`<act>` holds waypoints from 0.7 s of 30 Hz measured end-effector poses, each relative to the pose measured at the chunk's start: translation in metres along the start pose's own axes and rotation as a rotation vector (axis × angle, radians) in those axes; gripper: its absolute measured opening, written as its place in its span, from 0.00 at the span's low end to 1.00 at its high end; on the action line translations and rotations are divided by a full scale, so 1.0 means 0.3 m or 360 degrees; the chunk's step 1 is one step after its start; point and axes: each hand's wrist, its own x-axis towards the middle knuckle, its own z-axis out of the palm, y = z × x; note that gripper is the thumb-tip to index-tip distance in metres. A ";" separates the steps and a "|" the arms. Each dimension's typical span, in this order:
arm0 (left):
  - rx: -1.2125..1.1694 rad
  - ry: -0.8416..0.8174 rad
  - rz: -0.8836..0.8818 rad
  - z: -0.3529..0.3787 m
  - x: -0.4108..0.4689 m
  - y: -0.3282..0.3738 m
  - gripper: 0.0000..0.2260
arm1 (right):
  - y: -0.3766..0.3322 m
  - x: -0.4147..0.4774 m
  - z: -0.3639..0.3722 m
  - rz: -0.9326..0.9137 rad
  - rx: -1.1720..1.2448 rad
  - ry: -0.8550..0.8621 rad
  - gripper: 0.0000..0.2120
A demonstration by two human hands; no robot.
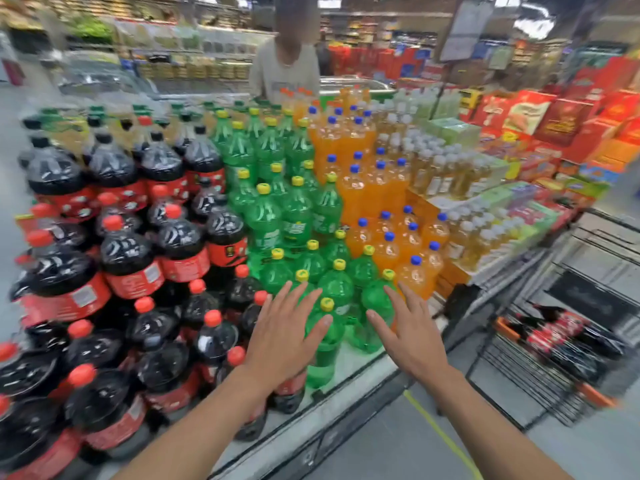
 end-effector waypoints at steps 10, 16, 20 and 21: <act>-0.0013 -0.0391 0.0467 0.379 0.125 0.634 0.36 | 0.589 -0.357 -0.256 0.0592 -0.0135 -0.0030 0.53; -0.0063 -0.0703 0.0568 0.658 0.105 0.981 0.30 | 0.947 -0.604 -0.366 0.0941 -0.0100 -0.0009 0.61; -0.0076 -0.0814 0.0592 0.772 0.071 1.166 0.36 | 1.124 -0.720 -0.395 0.1061 -0.0103 -0.0099 0.55; -0.0069 -0.0839 0.0607 0.796 0.066 1.203 0.36 | 1.160 -0.740 -0.399 0.1089 -0.0094 -0.0115 0.51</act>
